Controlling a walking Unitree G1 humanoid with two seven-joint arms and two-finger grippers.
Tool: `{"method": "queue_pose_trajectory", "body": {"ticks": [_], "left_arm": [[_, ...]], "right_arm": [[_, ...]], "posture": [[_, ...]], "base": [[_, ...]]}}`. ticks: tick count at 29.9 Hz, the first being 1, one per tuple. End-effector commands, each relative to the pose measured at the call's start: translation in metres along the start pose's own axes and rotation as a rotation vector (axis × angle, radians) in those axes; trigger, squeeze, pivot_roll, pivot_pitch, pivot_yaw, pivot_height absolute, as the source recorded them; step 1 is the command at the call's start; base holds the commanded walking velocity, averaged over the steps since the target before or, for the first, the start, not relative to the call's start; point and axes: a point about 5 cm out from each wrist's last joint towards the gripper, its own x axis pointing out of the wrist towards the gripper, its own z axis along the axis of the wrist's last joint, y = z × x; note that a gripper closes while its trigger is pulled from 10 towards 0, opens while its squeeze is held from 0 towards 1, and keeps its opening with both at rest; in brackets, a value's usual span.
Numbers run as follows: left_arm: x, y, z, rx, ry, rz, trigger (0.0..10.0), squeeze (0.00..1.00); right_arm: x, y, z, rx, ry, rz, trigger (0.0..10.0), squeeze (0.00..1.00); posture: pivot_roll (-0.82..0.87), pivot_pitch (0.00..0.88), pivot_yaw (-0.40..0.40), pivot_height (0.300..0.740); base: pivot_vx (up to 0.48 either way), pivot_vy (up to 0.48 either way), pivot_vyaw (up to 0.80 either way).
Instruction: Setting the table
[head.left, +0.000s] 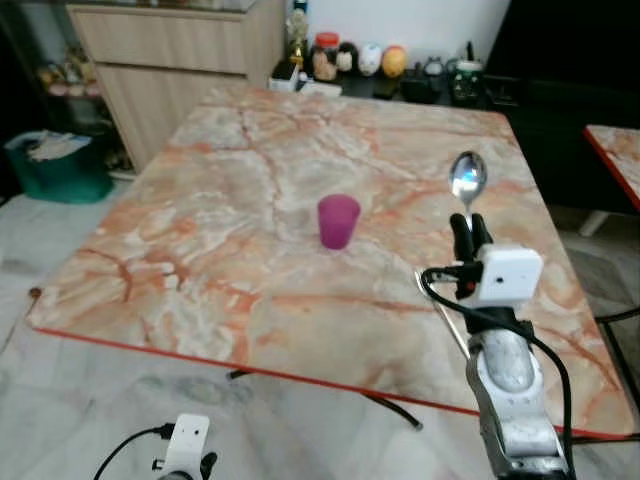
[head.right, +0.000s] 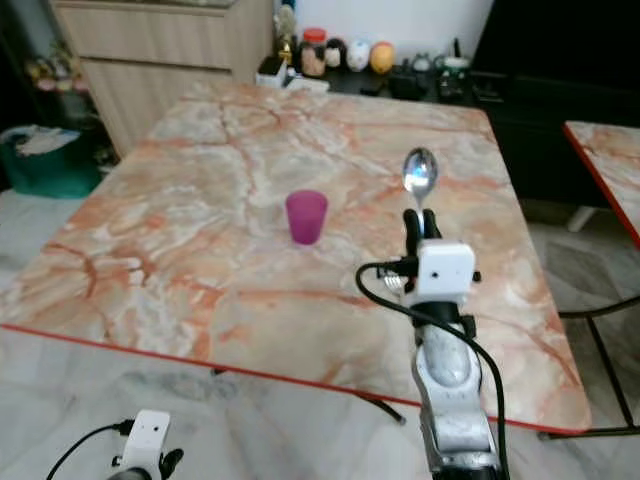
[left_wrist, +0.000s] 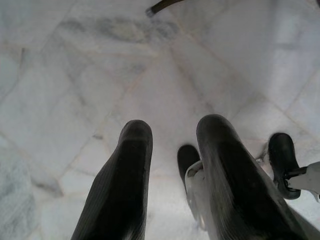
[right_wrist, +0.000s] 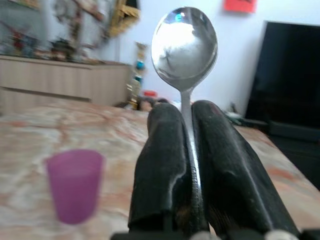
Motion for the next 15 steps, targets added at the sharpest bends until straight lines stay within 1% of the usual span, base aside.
{"method": "queue_pose_trajectory", "body": {"ticks": [1, 13, 15], "left_arm": [[-0.001, -0.0009, -0.0053, 0.02, 0.016, -0.003, 10.0, 0.0], [-0.0007, -0.0016, -0.0038, 0.019, 0.009, -0.005, 10.0, 0.0], [-0.0007, -0.0018, -0.0035, 0.019, 0.008, -0.006, 10.0, 0.0]], "right_arm": [[0.0017, 0.0004, 0.0031, 0.006, -0.018, 0.002, 10.0, 0.0], [0.0058, -0.0013, 0.0047, 0.015, -0.026, -0.004, 10.0, 0.0], [0.0065, -0.0011, 0.0035, 0.021, -0.016, 0.0, 10.0, 0.0]], "posture": [[0.04, 0.0, -0.034, 0.731], [0.04, 0.0, -0.034, 0.731], [0.04, 0.0, -0.034, 0.731]], "base": [[0.0, -0.277, 0.0], [0.0, -0.286, 0.0], [0.0, -0.307, -0.74]]}}
